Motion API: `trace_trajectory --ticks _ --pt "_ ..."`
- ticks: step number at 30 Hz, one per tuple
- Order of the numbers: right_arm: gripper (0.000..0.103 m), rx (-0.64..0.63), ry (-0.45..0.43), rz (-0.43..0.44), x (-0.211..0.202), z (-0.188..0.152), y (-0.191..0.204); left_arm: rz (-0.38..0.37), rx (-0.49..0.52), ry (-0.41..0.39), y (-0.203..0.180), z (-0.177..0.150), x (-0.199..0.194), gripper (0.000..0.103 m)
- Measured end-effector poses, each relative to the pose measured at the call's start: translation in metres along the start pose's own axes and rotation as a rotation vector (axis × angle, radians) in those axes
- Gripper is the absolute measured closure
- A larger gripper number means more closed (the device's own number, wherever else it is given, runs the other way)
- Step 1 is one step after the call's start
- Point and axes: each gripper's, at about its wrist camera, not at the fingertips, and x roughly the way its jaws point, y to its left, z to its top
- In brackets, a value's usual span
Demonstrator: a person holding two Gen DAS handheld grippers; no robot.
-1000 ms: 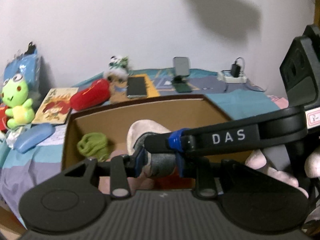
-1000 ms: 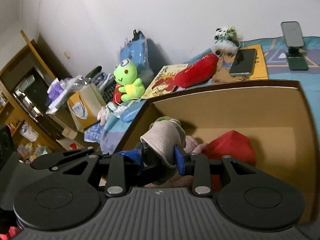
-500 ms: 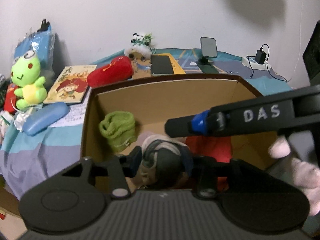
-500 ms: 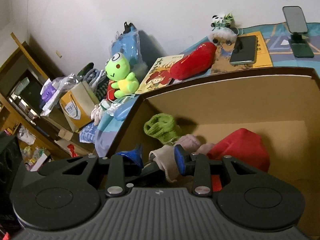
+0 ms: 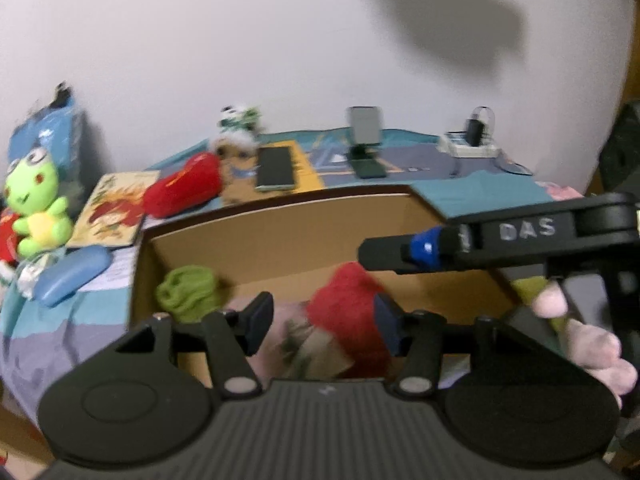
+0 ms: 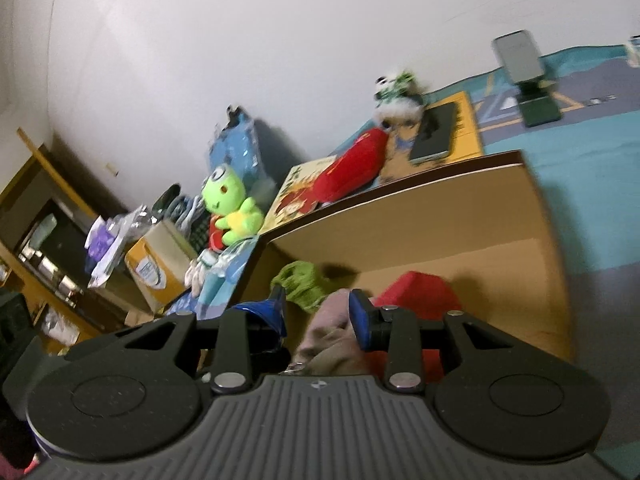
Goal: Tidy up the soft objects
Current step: 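Place the grey sock into the brown box and open the right gripper, then grasp the light-blue pouch from the pile with the right gripper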
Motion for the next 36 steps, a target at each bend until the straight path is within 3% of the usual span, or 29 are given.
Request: trace_trajectory --ticks 13,27,33,36 --pt "0.085 0.094 -0.093 -0.123 -0.088 -0.012 -0.063 -0.223 0.118 0.034 -0.114 -0.003 0.005 0.047" --pt "0.085 0.114 -0.219 -0.401 -0.222 -0.037 -0.140 -0.516 0.299 0.120 -0.271 -0.016 0.040 0.047" --pt "0.084 0.211 -0.248 -0.482 -0.263 -0.049 -0.183 -0.585 0.362 0.136 -0.323 -0.020 0.053 0.047" --pt "0.084 0.284 -0.244 -0.481 -0.274 -0.057 -0.204 -0.596 0.387 0.150 -0.341 -0.018 0.063 0.047"
